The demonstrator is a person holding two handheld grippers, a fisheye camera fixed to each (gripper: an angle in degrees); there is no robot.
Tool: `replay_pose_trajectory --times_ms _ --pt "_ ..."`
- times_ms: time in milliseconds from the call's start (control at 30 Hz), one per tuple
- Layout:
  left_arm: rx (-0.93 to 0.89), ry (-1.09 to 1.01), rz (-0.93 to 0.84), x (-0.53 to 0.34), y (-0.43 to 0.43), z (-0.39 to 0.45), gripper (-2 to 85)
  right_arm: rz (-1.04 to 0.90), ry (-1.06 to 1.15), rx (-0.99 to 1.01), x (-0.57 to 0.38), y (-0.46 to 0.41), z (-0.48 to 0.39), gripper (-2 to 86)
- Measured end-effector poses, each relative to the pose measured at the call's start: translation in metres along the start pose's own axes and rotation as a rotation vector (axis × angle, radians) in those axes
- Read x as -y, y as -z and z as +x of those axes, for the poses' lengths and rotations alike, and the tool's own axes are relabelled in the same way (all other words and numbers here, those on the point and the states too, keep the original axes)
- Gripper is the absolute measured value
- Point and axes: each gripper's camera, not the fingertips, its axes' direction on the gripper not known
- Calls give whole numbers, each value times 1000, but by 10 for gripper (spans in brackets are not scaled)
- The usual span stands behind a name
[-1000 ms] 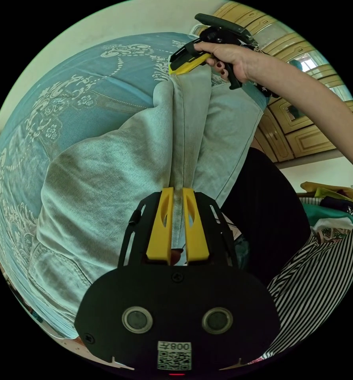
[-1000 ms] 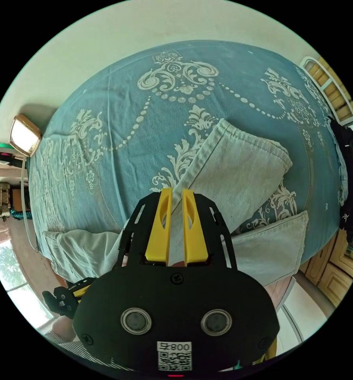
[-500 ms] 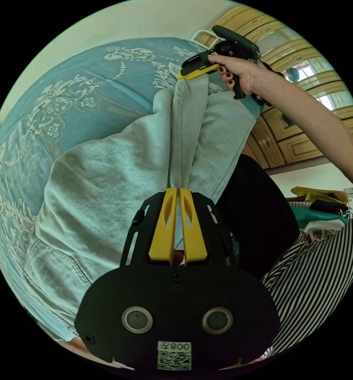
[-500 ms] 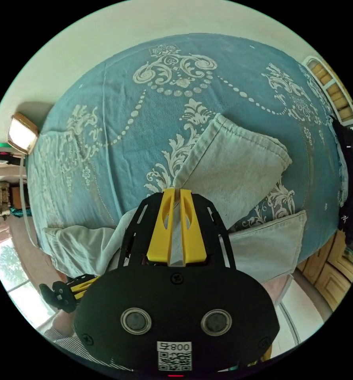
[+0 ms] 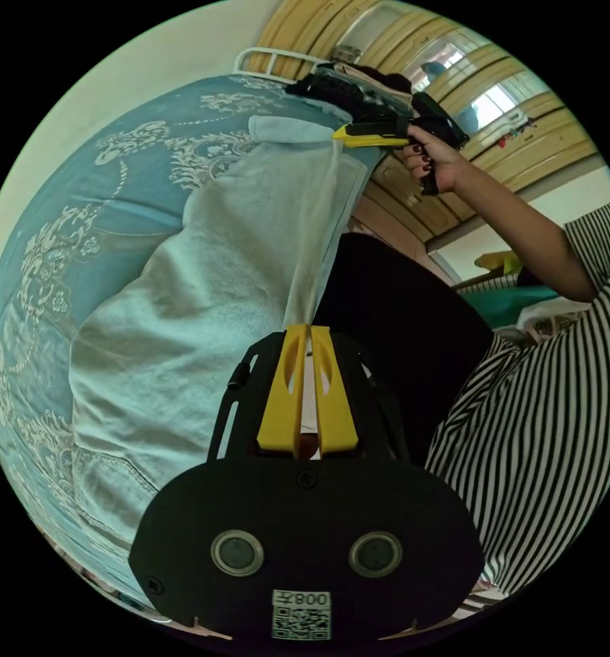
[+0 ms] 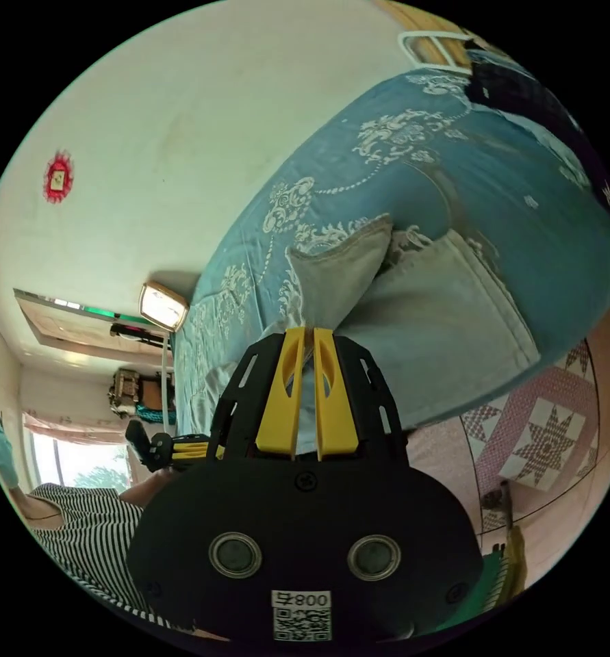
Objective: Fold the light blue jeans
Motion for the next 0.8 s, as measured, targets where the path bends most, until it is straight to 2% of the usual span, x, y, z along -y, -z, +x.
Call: replay_pose_trajectory --times_ms 167,233,433,667,800 --pt "-20 17 -138 39 -42 3 12 -58 -115 21 -44 -2 85 21" --pt "-20 33 -174 58 -51 5 12 -16 -195 143 -63 3 124 21" --pt "-49 32 -237 88 -61 11 5 -4 -188 169 -96 20 169 19" --pt "-135 72 -79 138 -35 8 5 10 -216 219 -135 38 214 10" --pt "-117 12 25 211 -24 1 13 105 -250 120 -164 65 232 5"
